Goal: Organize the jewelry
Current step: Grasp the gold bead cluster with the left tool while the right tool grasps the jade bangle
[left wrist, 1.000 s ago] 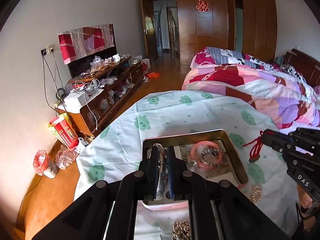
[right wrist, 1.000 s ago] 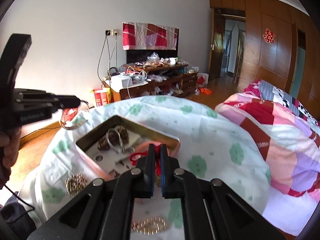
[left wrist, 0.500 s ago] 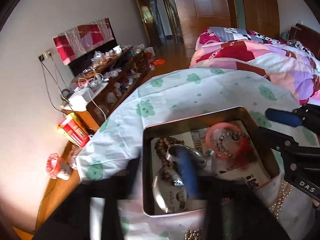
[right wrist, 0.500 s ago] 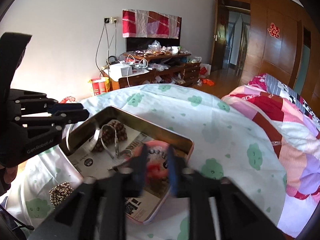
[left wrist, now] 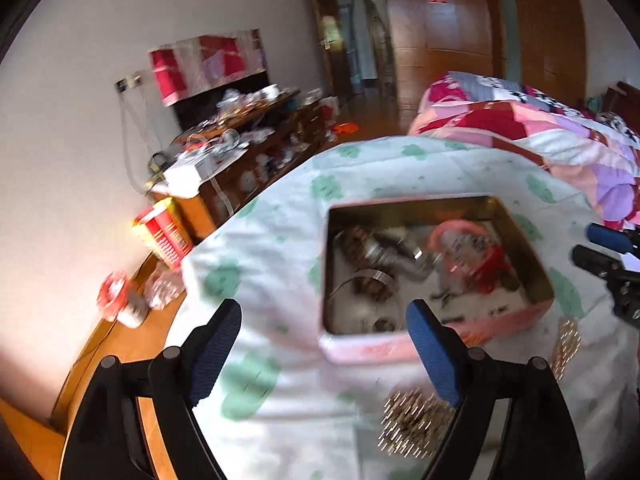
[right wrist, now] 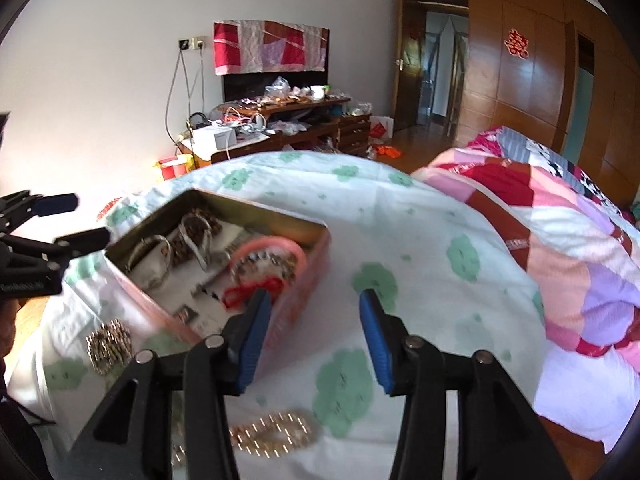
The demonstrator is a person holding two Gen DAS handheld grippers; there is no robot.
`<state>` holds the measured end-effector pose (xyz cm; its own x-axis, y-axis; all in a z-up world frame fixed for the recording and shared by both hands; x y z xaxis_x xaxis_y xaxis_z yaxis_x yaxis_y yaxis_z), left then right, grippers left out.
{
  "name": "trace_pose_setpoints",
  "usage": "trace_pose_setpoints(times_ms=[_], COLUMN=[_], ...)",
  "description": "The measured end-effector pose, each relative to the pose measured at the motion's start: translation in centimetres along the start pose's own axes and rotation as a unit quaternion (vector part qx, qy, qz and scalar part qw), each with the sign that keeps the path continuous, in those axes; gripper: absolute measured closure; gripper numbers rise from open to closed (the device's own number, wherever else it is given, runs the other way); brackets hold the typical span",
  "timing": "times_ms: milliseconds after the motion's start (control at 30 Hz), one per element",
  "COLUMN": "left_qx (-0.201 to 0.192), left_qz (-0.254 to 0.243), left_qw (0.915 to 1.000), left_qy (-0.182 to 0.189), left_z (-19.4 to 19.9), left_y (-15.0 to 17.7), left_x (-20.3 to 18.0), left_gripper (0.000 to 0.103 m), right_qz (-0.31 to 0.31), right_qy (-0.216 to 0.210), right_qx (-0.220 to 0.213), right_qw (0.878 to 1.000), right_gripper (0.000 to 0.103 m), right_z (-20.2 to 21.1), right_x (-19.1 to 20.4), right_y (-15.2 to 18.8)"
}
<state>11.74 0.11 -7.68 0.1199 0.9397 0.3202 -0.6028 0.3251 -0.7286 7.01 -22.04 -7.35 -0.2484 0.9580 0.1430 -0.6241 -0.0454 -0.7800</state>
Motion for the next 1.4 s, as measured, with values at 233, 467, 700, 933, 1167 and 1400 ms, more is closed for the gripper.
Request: trace_pose_setpoints(times_ms=[233,467,700,933,1167,1400], left_qx=[0.037,0.057,0.065,0.073,0.081,0.072], left_qz=[0.014,0.007,-0.012,-0.025,-0.028,-0.018], left_qw=[0.9991,0.9983,0.9978,0.9970,0.9958,0.9954], left_qy=[-0.017,-0.014,-0.009,-0.007,0.034,0.060], left_z=[0.1,0.1,0.2,-0.2,-0.5,0.5], left_y=[3.5,4.7,5.6,6.2,6.8,6.3], left_x=[1.1,-0.5,-2.3,-3.3,-3.9,-3.4], left_gripper=[0.018,0.018,0.018,0.018,0.072,0.095], right_qz=[-0.031,-0.026,-0.002,0.021,0.032,0.040], right_qy=[-0.003,-0.030,-0.057,-0.078,-0.089,-0.106], right_qx=[0.017,0.031,0.039,0.054,0.088,0.086], right_qw=[0.999,0.999,0.998,0.995,0.992,0.990], right_gripper=[0.055,0.055,0.055,0.055,0.074,0.095], right_z=[0.8,0.7,0.2,-0.9,-3.0,-2.7], right_x=[-0.6,1.3,4.1,6.4,7.2,7.7], right_y=[2.7,4.0,4.3,4.7,5.8,6.3])
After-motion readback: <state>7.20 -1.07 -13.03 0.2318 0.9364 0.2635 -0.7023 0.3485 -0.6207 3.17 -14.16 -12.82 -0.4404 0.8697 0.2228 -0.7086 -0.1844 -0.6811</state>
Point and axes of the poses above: each gripper's, at about its wrist camera, not at the fingertips, and z roughly against the way its jaws point, x to its left, y to its underside, the point moved 2 cm from there along -z, roughly the way its jaws point, and after that the axes turned 15 degrees about -y, right-handed, at the moved point
